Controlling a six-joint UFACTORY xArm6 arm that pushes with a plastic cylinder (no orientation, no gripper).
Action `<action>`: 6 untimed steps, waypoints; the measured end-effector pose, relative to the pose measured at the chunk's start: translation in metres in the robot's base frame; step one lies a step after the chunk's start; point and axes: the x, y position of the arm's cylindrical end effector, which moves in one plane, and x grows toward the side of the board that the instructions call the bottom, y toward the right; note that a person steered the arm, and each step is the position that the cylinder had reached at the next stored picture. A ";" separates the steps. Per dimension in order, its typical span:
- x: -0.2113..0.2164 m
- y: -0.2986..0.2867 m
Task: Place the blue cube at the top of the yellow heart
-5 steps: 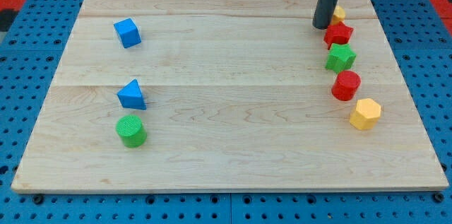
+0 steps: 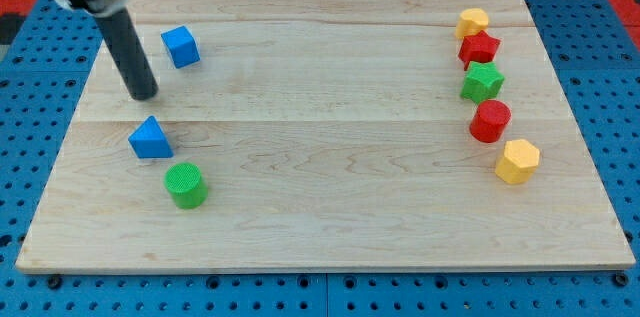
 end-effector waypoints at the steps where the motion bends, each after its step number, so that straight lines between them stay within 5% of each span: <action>1: -0.050 -0.009; 3: -0.110 0.101; 4: -0.069 0.059; 6: -0.036 0.096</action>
